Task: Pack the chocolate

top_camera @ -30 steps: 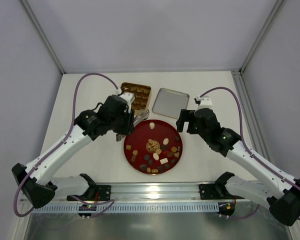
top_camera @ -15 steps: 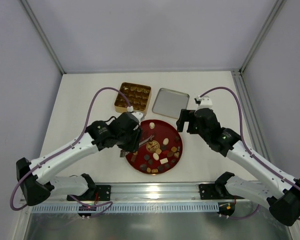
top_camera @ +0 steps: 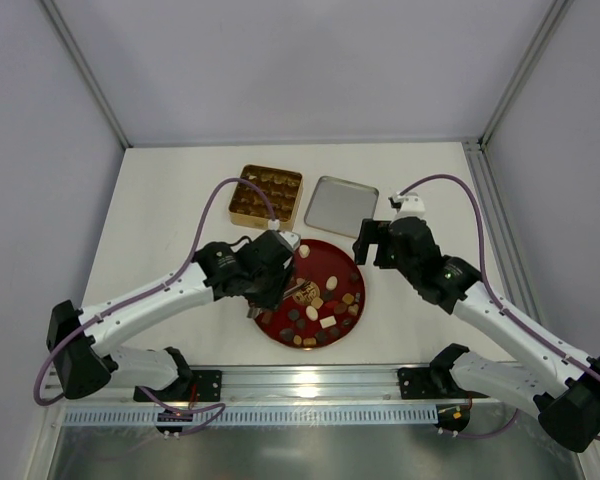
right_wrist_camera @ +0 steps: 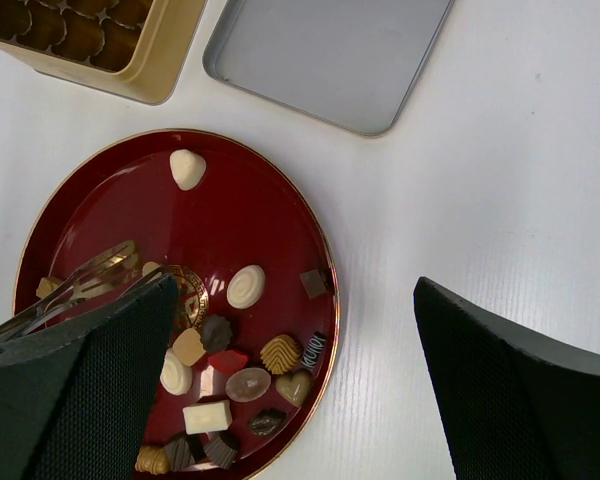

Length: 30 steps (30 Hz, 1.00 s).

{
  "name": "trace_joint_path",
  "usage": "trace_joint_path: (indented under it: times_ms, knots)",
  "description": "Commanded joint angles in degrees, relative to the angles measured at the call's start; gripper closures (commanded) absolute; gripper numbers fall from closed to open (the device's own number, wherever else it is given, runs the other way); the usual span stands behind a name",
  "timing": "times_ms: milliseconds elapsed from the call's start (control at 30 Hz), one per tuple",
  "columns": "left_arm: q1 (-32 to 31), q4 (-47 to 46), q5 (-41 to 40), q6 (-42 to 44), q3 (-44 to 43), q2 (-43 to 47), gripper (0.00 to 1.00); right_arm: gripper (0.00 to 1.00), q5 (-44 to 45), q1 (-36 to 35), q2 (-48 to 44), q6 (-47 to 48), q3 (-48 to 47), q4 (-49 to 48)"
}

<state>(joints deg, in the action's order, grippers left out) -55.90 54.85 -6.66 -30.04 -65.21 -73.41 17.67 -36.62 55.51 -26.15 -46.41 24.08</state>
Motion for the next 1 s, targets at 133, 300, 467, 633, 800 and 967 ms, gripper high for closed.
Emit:
trace_joint_path:
  times_ms: [133, 300, 467, 633, 800, 967]
  knots:
    - [-0.97, -0.71, -2.13, -1.07, -0.18, -0.95, 0.59, 0.00, 1.14, 0.23, -1.28, -0.92, 0.80, -1.05]
    - [-1.14, -1.15, -1.96, -1.07, 0.08, -1.56, 0.59, 0.00, 1.05, 0.23, -1.37, -1.01, 1.06, -1.22]
    - [-1.49, -1.15, -2.13, -1.07, -0.18, -2.53, 0.59, 0.00, 1.05, 0.23, -1.45, -1.09, 1.24, -1.40]
    - [-1.58, -1.41, -2.31, -0.98, -0.18, -3.15, 0.59, 0.00, 1.14, 0.32, -1.54, -1.18, 1.50, -1.58]
    - [-1.76, -1.33, -2.31, -0.98, -0.53, -3.50, 0.60, 0.00, 1.05, 0.32, -1.54, -1.18, 1.68, -1.66]
    - [-1.76, -0.80, -2.57, -0.89, -1.15, -3.50, 0.64, 0.00, 1.05, 0.32, -1.54, -1.27, 1.68, -1.75]
